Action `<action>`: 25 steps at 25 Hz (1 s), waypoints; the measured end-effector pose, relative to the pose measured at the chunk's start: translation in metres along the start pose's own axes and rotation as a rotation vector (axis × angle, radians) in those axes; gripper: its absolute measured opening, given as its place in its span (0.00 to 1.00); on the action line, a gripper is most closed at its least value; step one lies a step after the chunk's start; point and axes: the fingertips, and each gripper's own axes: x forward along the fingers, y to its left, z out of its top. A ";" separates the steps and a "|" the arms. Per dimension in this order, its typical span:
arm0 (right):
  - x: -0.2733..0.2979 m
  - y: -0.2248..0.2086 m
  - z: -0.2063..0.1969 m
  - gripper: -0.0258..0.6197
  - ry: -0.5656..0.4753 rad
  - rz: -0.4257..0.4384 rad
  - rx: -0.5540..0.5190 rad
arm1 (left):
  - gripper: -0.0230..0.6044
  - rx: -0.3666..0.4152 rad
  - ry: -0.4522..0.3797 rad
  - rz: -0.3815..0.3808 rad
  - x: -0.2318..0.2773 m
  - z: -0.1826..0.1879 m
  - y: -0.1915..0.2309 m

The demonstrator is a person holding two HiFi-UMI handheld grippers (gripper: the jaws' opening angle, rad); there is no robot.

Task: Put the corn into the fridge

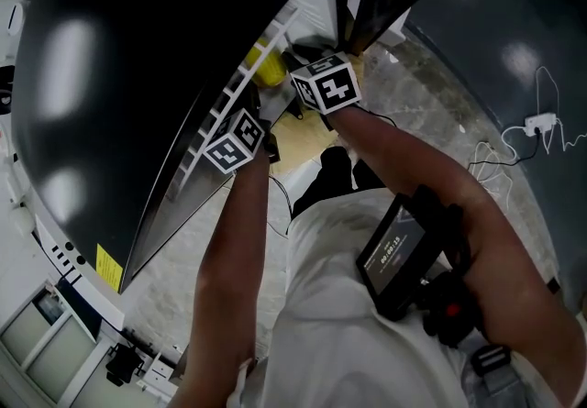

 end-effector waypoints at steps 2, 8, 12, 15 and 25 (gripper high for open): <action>-0.003 0.001 0.000 0.15 -0.007 -0.001 -0.001 | 0.18 0.000 -0.009 -0.004 -0.003 0.001 -0.002; -0.016 0.005 -0.001 0.15 -0.025 0.005 -0.003 | 0.18 -0.001 -0.010 -0.021 -0.015 -0.007 -0.009; -0.026 0.005 -0.001 0.15 -0.035 0.011 -0.006 | 0.18 0.018 -0.021 -0.018 -0.024 -0.011 -0.014; -0.034 0.007 0.000 0.15 -0.043 0.019 -0.006 | 0.18 0.019 -0.025 -0.008 -0.032 -0.015 -0.015; -0.064 0.016 -0.001 0.09 -0.059 0.083 -0.011 | 0.12 0.022 -0.063 -0.034 -0.056 -0.018 -0.032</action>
